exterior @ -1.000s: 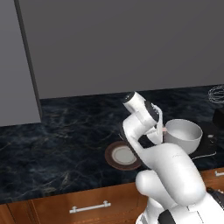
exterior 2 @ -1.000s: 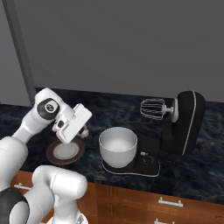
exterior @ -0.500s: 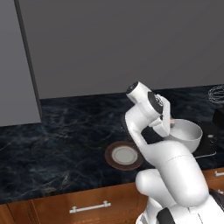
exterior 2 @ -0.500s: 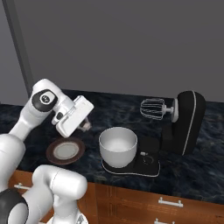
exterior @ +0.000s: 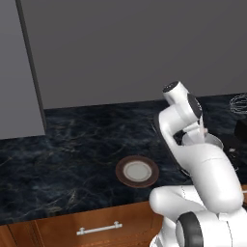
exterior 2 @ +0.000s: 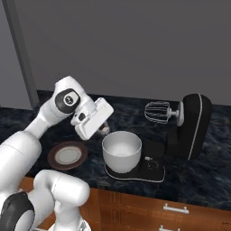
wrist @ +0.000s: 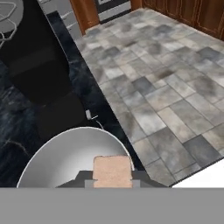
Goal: Add butter and sugar cubes to the stand mixer bowl and then turn on the stand mixer to begin making frosting.
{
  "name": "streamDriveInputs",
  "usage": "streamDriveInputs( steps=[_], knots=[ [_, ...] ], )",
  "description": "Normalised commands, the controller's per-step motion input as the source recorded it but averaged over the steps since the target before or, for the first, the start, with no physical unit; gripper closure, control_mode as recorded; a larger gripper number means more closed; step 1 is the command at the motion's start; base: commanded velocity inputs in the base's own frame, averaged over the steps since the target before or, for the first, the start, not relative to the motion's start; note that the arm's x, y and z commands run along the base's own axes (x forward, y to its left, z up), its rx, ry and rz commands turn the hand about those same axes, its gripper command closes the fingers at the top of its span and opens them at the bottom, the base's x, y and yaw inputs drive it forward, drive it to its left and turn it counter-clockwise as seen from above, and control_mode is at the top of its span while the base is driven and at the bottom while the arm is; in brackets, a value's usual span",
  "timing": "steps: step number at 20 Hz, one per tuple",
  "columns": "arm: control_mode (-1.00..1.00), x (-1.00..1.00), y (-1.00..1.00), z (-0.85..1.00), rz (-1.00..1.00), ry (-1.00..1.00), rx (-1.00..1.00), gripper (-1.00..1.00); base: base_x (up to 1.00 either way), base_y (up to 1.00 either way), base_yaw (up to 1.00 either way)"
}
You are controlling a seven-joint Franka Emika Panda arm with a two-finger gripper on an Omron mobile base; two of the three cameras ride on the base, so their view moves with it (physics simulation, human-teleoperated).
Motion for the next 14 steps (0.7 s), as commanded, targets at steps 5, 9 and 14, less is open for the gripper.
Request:
streamDriveInputs(
  steps=[5,9,14],
  knots=[
    [-1.00,0.29,-0.51,-0.15,0.13,0.00,0.22,1.00,0.00,0.00,0.00],
    [-1.00,0.38,-0.19,-0.33,0.15,0.00,0.19,1.00,0.00,0.00,0.00],
    [-1.00,0.35,-0.05,-0.43,0.15,0.00,0.15,1.00,0.00,0.00,0.00]
  ],
)
